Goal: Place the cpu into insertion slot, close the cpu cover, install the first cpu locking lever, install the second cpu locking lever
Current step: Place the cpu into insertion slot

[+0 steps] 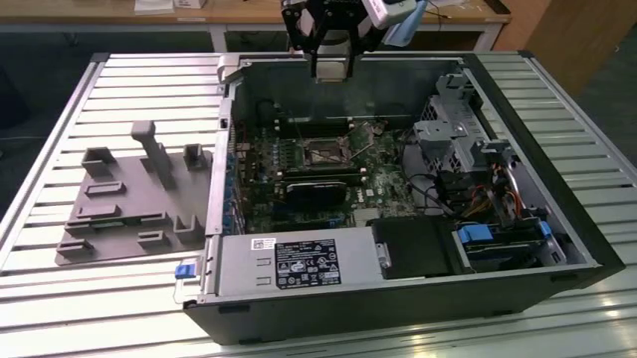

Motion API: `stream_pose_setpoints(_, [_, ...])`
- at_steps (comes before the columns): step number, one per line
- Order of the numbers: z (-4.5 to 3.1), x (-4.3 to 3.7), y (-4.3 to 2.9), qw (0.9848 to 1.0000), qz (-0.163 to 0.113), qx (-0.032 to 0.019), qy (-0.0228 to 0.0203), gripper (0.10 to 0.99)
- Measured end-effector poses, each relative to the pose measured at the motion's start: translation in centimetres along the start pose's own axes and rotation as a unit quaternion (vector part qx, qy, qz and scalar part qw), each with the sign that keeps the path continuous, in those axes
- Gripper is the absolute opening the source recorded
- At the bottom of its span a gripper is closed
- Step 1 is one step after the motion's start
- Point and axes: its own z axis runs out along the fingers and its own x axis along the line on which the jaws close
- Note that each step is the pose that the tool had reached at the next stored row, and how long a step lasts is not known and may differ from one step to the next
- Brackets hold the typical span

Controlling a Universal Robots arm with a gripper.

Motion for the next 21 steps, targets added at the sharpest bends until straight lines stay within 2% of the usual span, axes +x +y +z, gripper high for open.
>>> stream_pose_setpoints(12, [0.07, 0.00, 0.00, 1.0000, 0.000, 0.0000, 0.0000, 0.537])
stream_pose_setpoints(21, [1.51, -0.02, -0.17, 1.0000, 0.000, -0.0007, -0.0020, 0.537])
